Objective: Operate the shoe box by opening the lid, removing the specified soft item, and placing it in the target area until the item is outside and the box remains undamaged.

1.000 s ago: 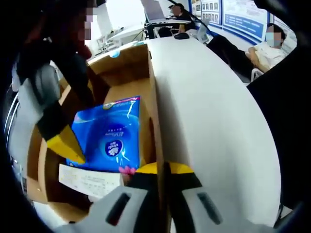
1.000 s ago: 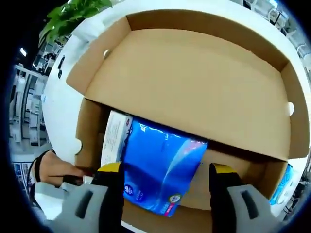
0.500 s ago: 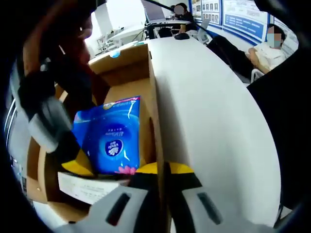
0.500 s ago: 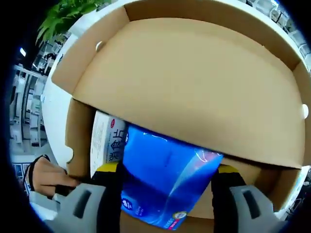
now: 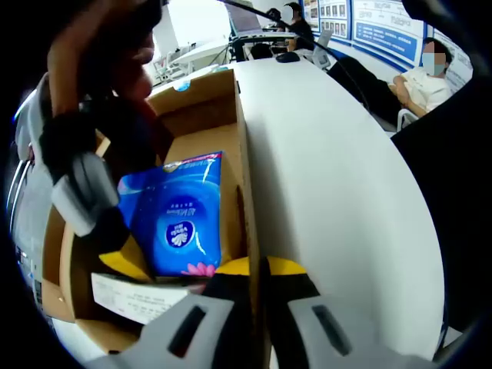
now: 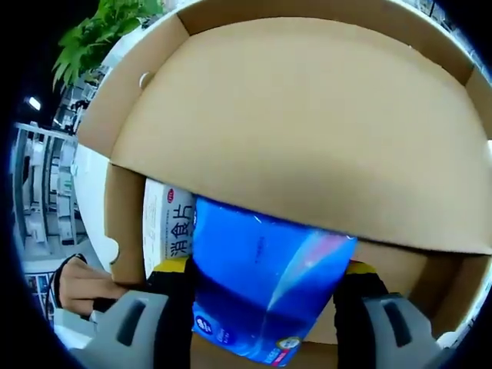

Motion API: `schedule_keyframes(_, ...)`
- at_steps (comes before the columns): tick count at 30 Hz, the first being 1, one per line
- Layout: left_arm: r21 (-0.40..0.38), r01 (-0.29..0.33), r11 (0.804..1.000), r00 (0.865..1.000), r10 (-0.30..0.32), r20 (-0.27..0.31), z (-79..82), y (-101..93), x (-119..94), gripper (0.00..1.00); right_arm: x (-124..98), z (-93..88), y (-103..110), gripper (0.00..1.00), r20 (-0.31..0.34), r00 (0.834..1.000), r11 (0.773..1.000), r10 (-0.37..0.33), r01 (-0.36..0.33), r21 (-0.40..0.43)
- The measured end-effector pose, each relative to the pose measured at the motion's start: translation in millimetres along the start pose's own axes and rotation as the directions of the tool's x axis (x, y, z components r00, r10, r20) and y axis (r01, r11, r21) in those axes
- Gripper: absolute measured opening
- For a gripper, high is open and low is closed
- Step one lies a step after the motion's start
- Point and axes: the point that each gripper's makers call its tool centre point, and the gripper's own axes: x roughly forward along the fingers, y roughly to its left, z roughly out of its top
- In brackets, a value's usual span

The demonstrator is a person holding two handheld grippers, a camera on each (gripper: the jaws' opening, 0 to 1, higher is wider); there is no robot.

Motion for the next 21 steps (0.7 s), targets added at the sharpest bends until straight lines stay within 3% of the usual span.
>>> schedule_keyframes(21, 0.009, -0.01, 1.0, 1.0, 0.01, -0.009, -0.3, 2.2, 1, 0.02, 1, 11.9, -10, 0.74, 0.01, 1.0, 1.0, 0.028, -0.028, 0.005)
